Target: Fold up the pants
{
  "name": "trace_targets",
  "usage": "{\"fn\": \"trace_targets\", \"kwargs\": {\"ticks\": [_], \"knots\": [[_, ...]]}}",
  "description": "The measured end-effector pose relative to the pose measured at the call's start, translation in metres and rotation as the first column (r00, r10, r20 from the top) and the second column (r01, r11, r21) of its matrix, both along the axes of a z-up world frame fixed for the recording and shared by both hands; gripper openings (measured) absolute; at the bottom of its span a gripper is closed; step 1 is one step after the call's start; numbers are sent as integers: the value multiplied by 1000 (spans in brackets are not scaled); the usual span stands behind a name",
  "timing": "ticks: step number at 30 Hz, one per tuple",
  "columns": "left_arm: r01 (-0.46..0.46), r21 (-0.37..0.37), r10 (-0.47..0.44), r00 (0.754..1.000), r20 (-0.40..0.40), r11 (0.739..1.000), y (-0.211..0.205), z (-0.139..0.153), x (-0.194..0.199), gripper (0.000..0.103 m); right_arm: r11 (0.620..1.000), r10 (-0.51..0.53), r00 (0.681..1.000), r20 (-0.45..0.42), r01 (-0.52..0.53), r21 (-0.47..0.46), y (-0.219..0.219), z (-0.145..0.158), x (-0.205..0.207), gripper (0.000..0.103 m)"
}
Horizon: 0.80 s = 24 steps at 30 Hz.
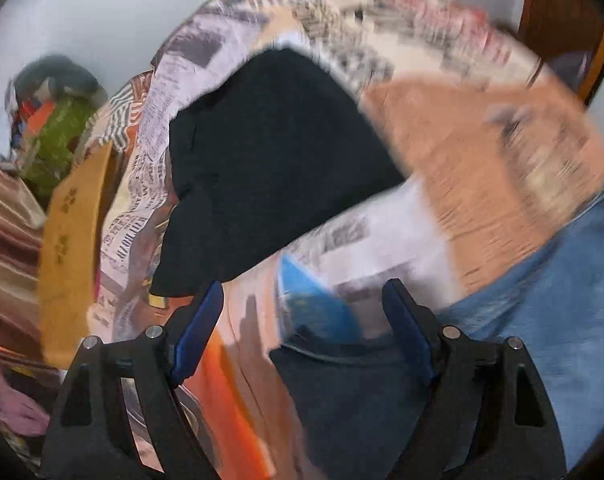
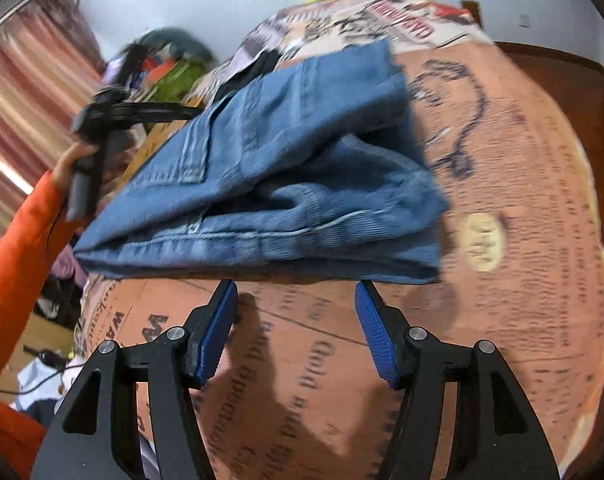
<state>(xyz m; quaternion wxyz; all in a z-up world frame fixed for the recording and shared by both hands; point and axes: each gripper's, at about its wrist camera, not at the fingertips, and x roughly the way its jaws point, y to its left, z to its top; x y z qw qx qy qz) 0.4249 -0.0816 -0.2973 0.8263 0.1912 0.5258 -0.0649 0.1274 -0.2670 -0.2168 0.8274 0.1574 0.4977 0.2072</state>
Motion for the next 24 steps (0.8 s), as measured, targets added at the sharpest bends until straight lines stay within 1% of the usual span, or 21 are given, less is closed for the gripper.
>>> {"fn": "trace_targets", "kwargs": {"ticks": [1,2,3,6,8,11,15,17,20,24], "knots": [[21,-14,-21,1000,18,1000,2,-4,-3,83,1000,3,1000,4,-3,-4,2,1,5,59],[32,-47,-30,999,45,998,6,-3,-6,83,1000,6,1000,1,-6,-6,4,1,9,59],[37,-73,-34,999,42,997,11,-3,-8,83,1000,7,1000,-7,-7,-3,4,0,15,61],[9,-148,-11,1000,-12,989,32,-6,-15,83,1000,-3,1000,-2,3,-18,3,-3,34,62],[5,-196,-12,999,-36,981,46,-4,-28,79,1000,-8,1000,-6,8,-29,-1,-6,50,62],[14,-216,-17,1000,-16,976,59,3,-58,79,998,-27,1000,-1,27,-56,-8,-7,76,62],[26,-243,-23,1000,15,970,67,18,-106,79,983,-46,998,30,51,-174,-15,-1,90,62],[38,-257,-34,999,22,966,66,22,-127,79,978,-53,998,36,59,-199,-22,3,87,62],[60,-269,-53,998,33,961,55,27,-154,79,970,-86,994,62,98,-223,-35,14,71,62],[81,-266,-64,995,71,961,37,36,-181,79,962,-145,984,99,164,-218,-53,32,47,62]]}}
